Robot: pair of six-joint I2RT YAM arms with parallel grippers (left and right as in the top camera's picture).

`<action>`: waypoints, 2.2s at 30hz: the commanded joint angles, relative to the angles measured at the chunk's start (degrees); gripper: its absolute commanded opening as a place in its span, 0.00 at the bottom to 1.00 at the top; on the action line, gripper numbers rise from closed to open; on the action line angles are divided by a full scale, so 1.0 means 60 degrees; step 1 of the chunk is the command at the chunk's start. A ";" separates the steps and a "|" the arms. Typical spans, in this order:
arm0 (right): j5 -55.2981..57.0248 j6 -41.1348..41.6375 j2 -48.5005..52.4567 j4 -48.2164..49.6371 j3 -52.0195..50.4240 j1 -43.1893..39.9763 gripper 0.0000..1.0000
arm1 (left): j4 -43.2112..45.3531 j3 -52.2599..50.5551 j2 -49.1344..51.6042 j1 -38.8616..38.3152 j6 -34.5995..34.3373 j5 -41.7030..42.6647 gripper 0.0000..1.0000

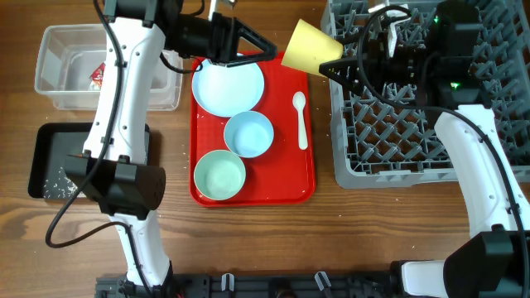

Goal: Sort waste into correct bins and load items into the dishwasher rack
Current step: 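Lower the yellow cup into the rack and open the right gripper, then reach the right gripper to the blue bowl and grasp its rim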

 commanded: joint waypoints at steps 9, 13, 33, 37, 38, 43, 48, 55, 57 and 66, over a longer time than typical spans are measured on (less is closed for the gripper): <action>0.4568 -0.0051 -0.0943 -0.4561 0.0215 -0.1519 0.52 | 0.0022 0.0011 -0.0018 0.0117 0.0055 -0.3927 0.52; 0.7457 -0.0062 -0.1701 -0.6816 0.0947 -0.1628 0.52 | 0.0018 0.0011 -0.0018 0.0117 0.0055 -0.5391 0.52; 1.2531 0.0729 0.0576 -1.2528 0.2288 -0.1016 0.52 | 0.0499 -0.0510 0.0178 0.0117 0.0055 -0.7082 0.49; 1.2535 0.0732 0.1373 -1.2517 0.2251 -0.0834 0.53 | 0.0535 -0.0834 0.0178 0.0117 0.0055 -0.7078 0.49; 1.2539 0.0732 0.1501 -1.2513 0.2240 -0.0834 0.53 | 0.0546 -0.0889 0.0178 0.0117 0.0055 -0.7082 0.49; 1.2535 0.0732 0.2146 -1.2546 0.2226 -0.0834 0.56 | 0.0568 -0.0903 0.0178 0.0117 0.0055 -0.7082 0.49; 1.2531 0.0714 0.2266 -1.2360 0.2106 -0.0834 0.89 | 0.0568 -0.0903 0.0178 0.0113 0.0055 -0.7078 0.49; 1.2469 0.0699 0.2226 -1.2407 0.2834 -0.0831 0.92 | 0.0597 -0.0903 0.0178 -0.0058 0.0055 -0.7140 0.50; 1.2386 0.0637 0.2175 -1.2637 0.3654 -0.0743 0.91 | 0.0612 -0.0903 0.0178 -0.0091 0.0047 -0.7512 0.47; 1.1610 0.0408 0.2033 -1.2338 0.5694 0.0834 0.91 | 0.1166 -0.0903 0.0178 -0.0091 -0.1716 -0.8561 0.43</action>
